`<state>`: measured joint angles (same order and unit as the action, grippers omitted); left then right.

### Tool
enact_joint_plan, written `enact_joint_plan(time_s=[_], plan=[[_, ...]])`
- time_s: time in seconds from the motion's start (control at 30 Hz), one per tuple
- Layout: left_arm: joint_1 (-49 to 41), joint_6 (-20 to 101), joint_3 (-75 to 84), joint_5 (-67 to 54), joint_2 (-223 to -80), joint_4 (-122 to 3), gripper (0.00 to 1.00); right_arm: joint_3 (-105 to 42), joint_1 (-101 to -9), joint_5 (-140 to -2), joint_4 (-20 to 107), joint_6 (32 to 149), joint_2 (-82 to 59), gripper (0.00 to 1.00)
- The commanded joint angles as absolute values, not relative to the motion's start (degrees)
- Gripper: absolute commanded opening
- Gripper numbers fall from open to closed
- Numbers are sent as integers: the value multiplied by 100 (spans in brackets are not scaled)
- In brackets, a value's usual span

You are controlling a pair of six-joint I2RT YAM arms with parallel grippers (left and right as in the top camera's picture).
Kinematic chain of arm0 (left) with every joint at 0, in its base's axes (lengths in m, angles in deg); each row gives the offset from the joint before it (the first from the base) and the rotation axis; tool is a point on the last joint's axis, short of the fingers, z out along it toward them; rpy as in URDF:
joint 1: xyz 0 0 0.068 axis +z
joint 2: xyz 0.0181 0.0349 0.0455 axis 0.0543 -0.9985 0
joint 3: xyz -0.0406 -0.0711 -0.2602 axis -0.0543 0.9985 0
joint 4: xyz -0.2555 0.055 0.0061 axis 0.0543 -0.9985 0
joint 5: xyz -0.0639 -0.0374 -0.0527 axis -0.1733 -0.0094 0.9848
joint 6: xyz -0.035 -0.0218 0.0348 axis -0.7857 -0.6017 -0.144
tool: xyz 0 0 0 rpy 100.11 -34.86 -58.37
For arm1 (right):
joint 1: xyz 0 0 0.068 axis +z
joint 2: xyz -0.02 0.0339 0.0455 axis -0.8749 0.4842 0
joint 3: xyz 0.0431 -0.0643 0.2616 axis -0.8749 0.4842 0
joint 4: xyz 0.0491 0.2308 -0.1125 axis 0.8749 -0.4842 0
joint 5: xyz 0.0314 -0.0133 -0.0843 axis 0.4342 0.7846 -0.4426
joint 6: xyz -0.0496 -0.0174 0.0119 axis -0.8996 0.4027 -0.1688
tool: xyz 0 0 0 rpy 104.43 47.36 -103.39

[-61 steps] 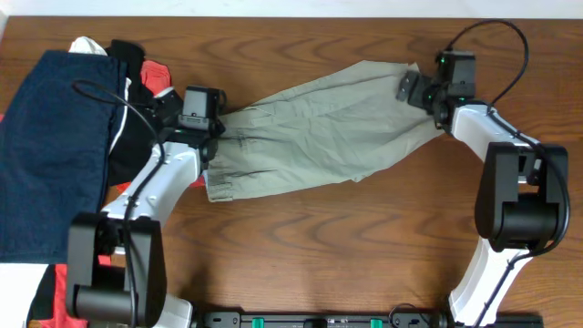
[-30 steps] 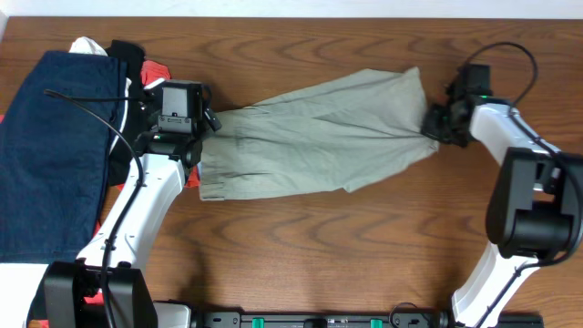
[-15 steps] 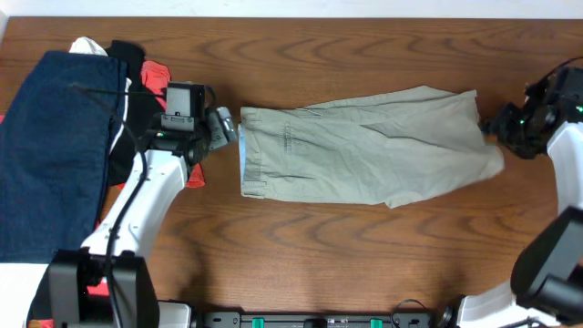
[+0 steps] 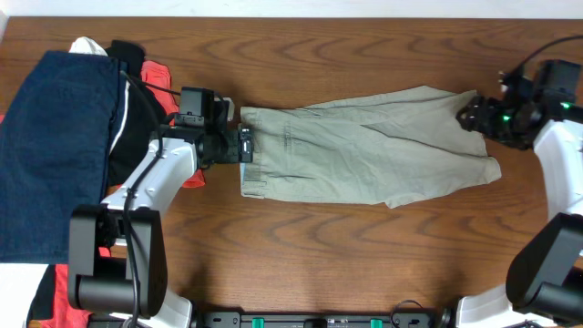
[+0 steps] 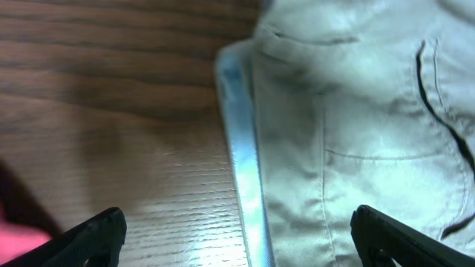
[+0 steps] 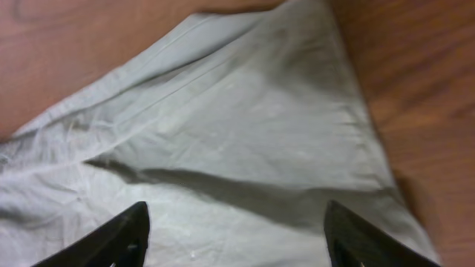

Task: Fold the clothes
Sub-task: 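Grasp the waistband end with the left gripper and the leg end with the right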

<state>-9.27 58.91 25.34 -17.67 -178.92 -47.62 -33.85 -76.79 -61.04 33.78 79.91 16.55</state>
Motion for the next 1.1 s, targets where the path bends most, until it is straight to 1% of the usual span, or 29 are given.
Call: enact_joint_plan(time_s=[0.0,0.23,0.37,0.53,0.7,0.73,0.8,0.83,0.97,1.03,1.07], plan=[[-935,6411,2469,-1396,-18054,-4748,98,-3392,-7512,-6377,3437,7853,1929,68],[-935,6616,2469,-1238,-18484,-4716,98,-3392,-7499,-6395,3488,7877,2224,64],[-935,6608,2469,-1164,-18600,-4762,98,-3392,-7501,-6395,3488,7877,2224,63],[-992,6612,2469,-635,-18779,-4788,98,-3392,-7501,-6397,3505,7877,2224,62],[-1274,6612,2469,-808,-19136,-4799,99,-3392,-7501,-6410,3512,7919,2224,62],[-1333,6605,2469,-921,-19234,-4801,95,-3392,-7501,-6414,3509,7919,2224,62],[-1427,6522,2469,-1173,-19396,-4797,81,-3392,-7501,-6417,3507,7916,2224,61],[-1462,6411,2469,-1343,-19470,-4794,76,-3392,-7501,-6417,3507,7919,2224,61],[-1493,5819,2469,-1958,-19595,-4781,45,-3392,-7501,-6417,3507,7916,2224,60],[-1493,5624,2469,-2130,-19592,-4777,33,-3392,-7501,-6419,3509,7916,2224,59],[-1493,5585,2469,-2167,-19592,-4766,28,-3392,-7501,-6423,3512,7916,2224,58]])
